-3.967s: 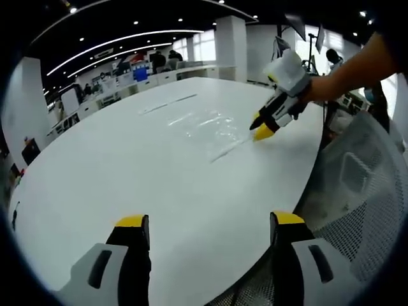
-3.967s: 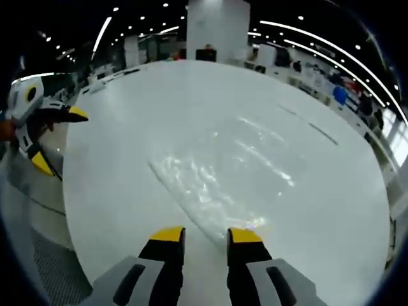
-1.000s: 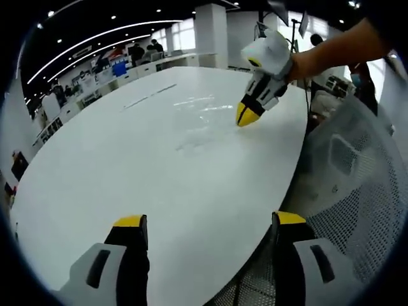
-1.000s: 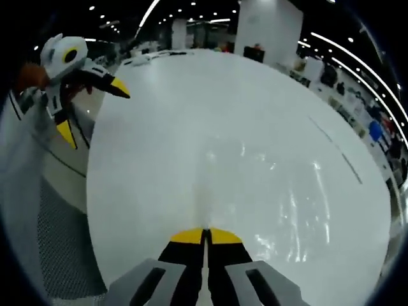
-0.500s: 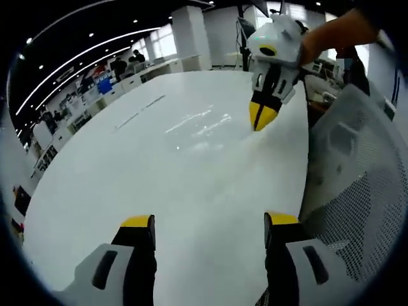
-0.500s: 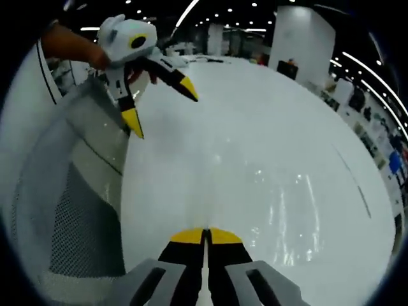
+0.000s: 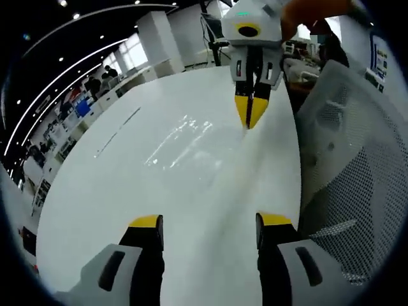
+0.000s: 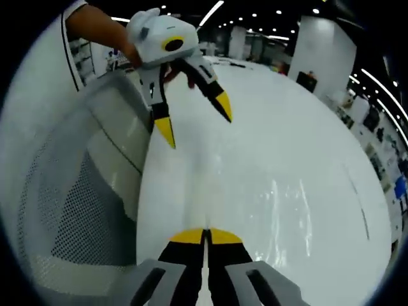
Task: Open the resealable bag by pulling the two sides of the seal apart until the entire bag opening is separated and visibly accessible.
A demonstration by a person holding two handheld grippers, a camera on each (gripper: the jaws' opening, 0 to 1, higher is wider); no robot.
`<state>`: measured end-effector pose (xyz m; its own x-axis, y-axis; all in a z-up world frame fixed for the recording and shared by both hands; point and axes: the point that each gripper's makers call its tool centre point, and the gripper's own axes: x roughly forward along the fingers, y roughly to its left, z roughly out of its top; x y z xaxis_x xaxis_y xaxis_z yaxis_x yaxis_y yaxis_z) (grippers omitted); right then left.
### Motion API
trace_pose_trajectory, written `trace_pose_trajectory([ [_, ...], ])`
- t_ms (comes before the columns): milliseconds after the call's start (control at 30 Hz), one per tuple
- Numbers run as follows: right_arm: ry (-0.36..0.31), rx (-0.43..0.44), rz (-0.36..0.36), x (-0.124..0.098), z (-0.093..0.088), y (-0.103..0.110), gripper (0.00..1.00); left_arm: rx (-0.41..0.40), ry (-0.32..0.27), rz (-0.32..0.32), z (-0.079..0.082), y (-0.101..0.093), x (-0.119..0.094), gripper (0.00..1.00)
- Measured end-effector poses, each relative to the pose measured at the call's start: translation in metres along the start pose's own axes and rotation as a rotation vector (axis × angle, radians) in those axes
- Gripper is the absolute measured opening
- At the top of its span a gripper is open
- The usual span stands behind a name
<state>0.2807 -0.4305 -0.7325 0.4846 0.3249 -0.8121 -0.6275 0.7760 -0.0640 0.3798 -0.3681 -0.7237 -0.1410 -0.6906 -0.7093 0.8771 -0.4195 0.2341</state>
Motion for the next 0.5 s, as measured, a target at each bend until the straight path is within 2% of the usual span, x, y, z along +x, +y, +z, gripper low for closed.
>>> trace_pose_trajectory([
  [133, 0.010, -0.026, 0.006, -0.002, 0.001, 0.002, 0.00, 0.062, -0.001, -0.013, 0.006, -0.001, 0.003, 0.50],
  [267, 0.013, -0.072, 0.023, -0.004, 0.005, 0.007, 0.00, 0.123, 0.000, -0.037, 0.010, -0.004, 0.005, 0.39],
  [500, 0.002, -0.081, 0.021, -0.007, 0.009, 0.007, 0.00, 0.179, 0.013, -0.075, 0.008, -0.011, 0.006, 0.12],
])
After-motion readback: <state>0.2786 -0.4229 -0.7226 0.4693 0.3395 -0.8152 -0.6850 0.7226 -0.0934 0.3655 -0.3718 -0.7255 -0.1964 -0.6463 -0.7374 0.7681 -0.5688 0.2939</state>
